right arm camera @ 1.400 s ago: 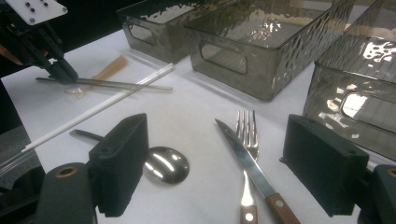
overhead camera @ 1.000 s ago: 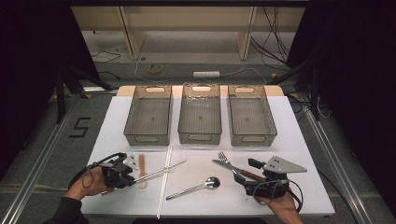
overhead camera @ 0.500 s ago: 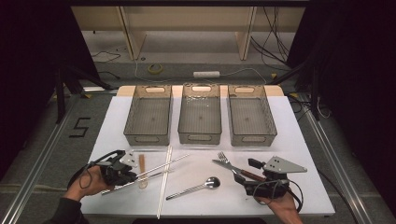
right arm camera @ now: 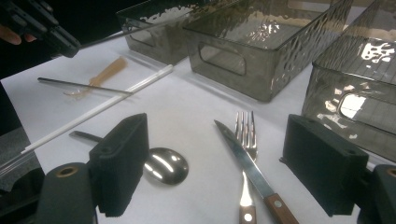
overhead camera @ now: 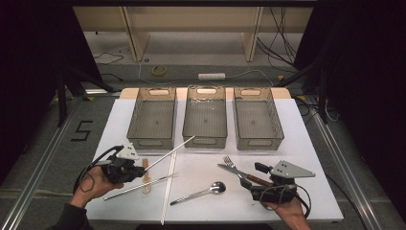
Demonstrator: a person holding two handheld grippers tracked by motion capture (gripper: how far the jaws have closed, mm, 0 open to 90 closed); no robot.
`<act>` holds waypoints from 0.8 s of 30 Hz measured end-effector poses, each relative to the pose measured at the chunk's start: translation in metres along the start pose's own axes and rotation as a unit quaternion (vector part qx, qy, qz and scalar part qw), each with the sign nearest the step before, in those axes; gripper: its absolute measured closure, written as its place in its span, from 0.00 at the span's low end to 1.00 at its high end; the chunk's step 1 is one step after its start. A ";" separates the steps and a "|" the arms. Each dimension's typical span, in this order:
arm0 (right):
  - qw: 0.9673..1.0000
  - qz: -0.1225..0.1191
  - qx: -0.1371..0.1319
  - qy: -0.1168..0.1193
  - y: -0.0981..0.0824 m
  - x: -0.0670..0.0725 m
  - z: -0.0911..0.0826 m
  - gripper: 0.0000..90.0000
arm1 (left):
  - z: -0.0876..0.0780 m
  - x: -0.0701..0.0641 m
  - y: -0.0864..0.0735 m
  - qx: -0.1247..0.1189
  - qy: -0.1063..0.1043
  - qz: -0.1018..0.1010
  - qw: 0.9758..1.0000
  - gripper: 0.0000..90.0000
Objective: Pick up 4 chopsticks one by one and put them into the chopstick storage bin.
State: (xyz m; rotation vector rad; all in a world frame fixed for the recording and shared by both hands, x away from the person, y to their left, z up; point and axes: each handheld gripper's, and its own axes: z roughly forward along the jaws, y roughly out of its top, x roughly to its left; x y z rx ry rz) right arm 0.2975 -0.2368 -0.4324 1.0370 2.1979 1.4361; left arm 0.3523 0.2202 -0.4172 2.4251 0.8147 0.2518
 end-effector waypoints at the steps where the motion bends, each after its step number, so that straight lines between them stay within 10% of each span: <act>1: 1.000 0.001 0.000 0.000 0.000 0.000 0.000 0.26 | 0.000 -0.001 0.001 -0.003 0.003 -0.003 1.000 0.93; 24: 1.000 0.004 0.001 0.001 -0.001 0.000 0.001 0.26 | -0.020 0.021 0.038 -0.089 0.064 -0.051 0.993 0.93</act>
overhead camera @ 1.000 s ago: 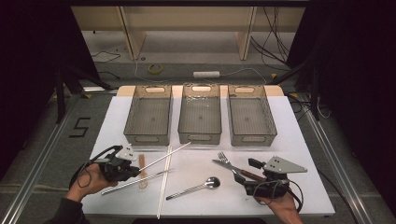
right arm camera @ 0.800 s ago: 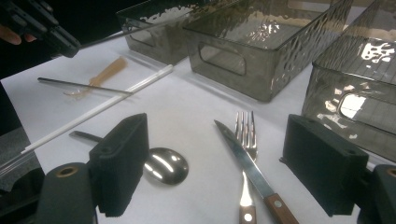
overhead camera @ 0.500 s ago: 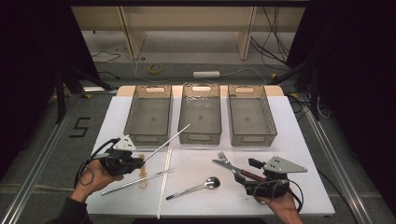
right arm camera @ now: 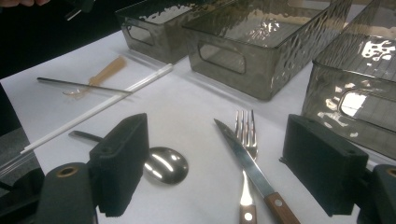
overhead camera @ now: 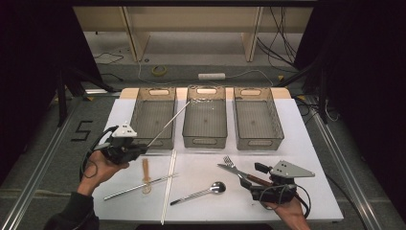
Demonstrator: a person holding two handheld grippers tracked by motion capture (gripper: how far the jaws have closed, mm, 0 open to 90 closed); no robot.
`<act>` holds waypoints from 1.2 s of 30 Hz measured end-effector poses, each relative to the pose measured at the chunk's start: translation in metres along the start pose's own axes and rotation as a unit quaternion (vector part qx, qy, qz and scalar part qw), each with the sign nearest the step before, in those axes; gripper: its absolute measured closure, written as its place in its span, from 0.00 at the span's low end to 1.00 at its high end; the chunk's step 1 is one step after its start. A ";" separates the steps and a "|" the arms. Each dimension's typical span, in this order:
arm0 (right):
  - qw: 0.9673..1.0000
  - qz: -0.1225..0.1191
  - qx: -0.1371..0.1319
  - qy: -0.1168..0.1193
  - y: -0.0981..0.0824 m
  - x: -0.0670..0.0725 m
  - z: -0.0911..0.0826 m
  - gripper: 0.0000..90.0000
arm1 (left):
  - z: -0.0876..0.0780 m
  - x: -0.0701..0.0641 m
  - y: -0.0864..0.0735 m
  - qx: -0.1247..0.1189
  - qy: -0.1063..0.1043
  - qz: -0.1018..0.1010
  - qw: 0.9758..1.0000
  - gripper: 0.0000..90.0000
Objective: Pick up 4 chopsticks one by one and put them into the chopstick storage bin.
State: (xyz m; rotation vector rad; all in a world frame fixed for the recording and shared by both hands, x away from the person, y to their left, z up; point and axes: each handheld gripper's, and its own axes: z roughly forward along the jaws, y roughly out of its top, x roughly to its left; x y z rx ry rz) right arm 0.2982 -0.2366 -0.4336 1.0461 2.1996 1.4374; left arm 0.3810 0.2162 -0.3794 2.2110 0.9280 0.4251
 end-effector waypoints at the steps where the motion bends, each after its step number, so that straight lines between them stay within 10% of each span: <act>1: 1.000 0.001 0.001 -0.001 0.000 0.000 0.000 0.26 | 0.000 0.002 0.001 -0.001 0.003 -0.002 1.000 0.93; 36: 1.000 0.001 0.000 -0.002 0.000 -0.001 0.000 0.26 | 0.038 0.062 0.019 -0.038 0.078 -0.080 0.993 0.93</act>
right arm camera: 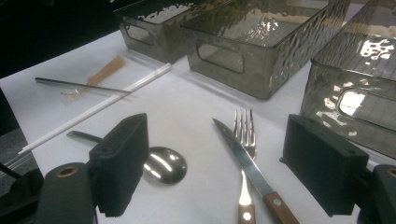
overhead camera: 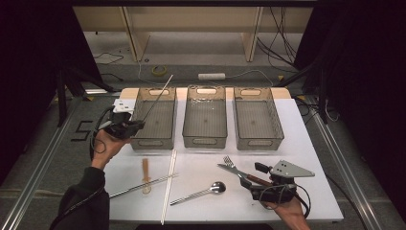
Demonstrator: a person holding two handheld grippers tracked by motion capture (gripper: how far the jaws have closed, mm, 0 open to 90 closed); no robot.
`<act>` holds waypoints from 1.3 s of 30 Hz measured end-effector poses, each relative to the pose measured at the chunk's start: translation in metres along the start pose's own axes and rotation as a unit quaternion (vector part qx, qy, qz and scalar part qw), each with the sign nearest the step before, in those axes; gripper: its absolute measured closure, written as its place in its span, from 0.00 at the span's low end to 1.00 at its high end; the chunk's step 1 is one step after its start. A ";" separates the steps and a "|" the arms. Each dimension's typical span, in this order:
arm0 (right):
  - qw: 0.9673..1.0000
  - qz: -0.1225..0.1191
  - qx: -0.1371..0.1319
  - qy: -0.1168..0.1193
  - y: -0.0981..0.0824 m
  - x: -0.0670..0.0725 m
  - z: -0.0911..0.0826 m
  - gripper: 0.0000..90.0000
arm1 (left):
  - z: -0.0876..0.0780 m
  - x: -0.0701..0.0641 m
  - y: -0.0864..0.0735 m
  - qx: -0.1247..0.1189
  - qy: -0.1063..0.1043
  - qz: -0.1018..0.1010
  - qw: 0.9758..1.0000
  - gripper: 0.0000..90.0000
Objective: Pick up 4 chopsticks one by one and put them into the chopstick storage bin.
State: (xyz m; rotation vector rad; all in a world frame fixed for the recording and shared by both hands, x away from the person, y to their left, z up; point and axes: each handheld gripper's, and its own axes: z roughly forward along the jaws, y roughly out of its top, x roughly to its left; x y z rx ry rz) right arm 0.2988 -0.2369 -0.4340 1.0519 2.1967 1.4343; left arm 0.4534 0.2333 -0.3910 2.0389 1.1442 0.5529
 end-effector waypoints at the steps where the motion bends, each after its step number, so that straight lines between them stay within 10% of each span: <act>1: 1.000 0.001 0.000 0.000 0.000 0.000 0.000 0.26 | 0.002 0.002 0.000 0.000 0.002 -0.003 1.000 0.93; 9: 1.000 0.001 0.001 0.001 0.000 0.000 0.001 0.26 | 0.013 0.019 -0.007 0.000 0.015 -0.035 0.999 0.93; 39: 1.000 -0.003 0.002 0.003 0.000 0.001 0.001 0.26 | 0.035 0.021 -0.022 0.039 0.039 -0.030 0.998 0.92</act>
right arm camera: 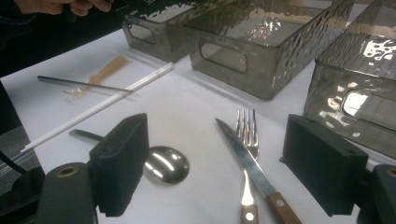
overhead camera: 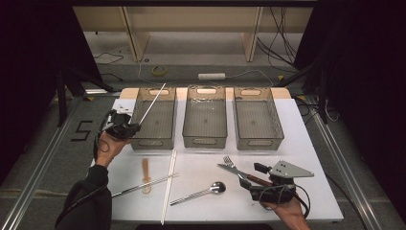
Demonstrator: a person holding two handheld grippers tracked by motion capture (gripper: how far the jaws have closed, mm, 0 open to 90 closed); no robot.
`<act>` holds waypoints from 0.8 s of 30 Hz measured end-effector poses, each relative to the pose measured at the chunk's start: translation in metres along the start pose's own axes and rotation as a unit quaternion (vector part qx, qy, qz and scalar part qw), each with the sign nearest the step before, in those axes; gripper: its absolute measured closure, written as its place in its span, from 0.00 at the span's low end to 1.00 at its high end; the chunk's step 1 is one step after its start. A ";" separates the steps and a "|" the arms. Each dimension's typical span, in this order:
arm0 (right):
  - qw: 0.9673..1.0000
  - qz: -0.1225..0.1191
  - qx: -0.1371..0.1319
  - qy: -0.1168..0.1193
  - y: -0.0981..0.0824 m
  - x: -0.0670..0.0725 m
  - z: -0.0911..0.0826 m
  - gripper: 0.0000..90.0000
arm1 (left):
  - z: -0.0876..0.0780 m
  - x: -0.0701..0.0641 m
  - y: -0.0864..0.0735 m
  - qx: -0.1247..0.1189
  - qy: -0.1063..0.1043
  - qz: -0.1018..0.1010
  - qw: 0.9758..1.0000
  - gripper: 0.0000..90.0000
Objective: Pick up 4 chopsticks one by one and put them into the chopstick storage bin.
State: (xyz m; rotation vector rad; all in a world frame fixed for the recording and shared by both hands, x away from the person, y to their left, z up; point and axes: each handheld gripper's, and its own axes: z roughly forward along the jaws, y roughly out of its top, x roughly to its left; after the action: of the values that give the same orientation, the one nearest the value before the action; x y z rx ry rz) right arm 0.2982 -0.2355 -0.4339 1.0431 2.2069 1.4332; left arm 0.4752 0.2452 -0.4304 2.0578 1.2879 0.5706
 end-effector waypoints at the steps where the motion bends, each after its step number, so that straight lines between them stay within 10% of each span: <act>1: 1.000 0.000 0.000 0.000 0.000 0.000 0.000 0.26 | 0.001 0.000 0.000 -0.002 0.002 -0.001 1.000 0.92; 14: 1.000 -0.001 -0.001 -0.001 0.000 0.000 -0.001 0.26 | -0.012 -0.004 -0.001 0.004 -0.016 -0.008 1.000 0.58; 24: 1.000 -0.003 -0.004 -0.003 0.000 0.000 -0.002 0.26 | -0.043 -0.019 -0.003 0.013 -0.040 0.024 0.999 0.38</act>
State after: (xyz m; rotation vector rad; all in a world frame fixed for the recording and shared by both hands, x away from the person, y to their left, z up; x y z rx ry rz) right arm 0.2974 -0.2367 -0.4331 1.0359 2.1967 1.4347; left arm 0.4370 0.2410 -0.4024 2.1169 1.2080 0.4889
